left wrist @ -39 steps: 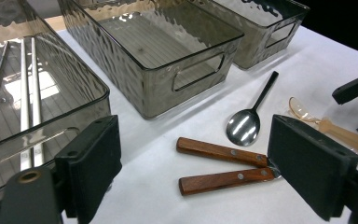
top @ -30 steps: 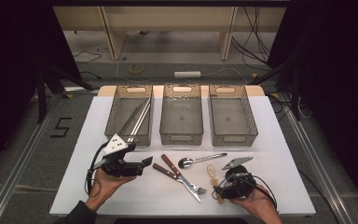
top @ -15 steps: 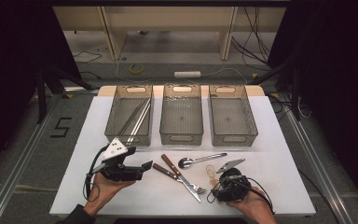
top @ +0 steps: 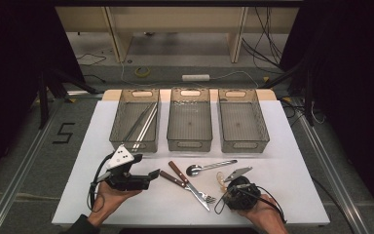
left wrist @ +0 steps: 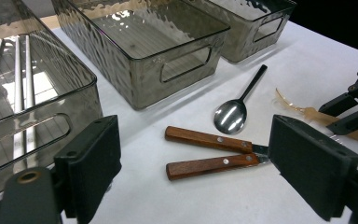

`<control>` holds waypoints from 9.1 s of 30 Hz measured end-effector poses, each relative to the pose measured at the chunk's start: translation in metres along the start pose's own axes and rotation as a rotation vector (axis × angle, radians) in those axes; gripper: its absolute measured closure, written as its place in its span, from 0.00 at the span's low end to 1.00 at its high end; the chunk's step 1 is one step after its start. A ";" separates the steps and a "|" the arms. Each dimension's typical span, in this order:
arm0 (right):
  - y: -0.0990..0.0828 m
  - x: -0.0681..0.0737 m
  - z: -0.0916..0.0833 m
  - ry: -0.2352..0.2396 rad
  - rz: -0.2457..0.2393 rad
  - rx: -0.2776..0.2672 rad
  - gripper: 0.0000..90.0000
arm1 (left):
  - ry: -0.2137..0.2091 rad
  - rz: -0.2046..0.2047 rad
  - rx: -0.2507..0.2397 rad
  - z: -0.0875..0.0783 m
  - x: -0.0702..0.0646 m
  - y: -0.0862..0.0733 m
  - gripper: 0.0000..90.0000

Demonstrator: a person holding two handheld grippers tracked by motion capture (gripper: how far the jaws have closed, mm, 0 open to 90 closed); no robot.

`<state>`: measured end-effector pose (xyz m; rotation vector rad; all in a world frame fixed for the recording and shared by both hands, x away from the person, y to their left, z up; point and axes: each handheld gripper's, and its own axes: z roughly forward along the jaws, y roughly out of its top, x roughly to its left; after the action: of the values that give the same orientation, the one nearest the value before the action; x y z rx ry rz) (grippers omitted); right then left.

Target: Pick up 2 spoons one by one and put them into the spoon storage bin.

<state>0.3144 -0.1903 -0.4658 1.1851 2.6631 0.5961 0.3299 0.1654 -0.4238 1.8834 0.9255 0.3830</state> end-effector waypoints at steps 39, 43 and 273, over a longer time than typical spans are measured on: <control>0.040 -0.038 -0.037 0.022 0.029 -0.206 0.87 | 0.005 -0.012 -0.060 -0.006 0.005 0.000 0.18; 0.051 -0.041 -0.038 0.023 0.030 -0.230 0.87 | 0.006 -0.013 -0.062 -0.007 0.006 0.000 0.18; 0.262 -0.074 -0.013 0.100 0.022 -0.279 1.00 | -0.005 -0.031 -0.116 -0.013 0.007 -0.001 0.17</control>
<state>0.5373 -0.0904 -0.3439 1.1320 2.5384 1.0167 0.3262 0.1788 -0.4191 1.7614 0.9093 0.4048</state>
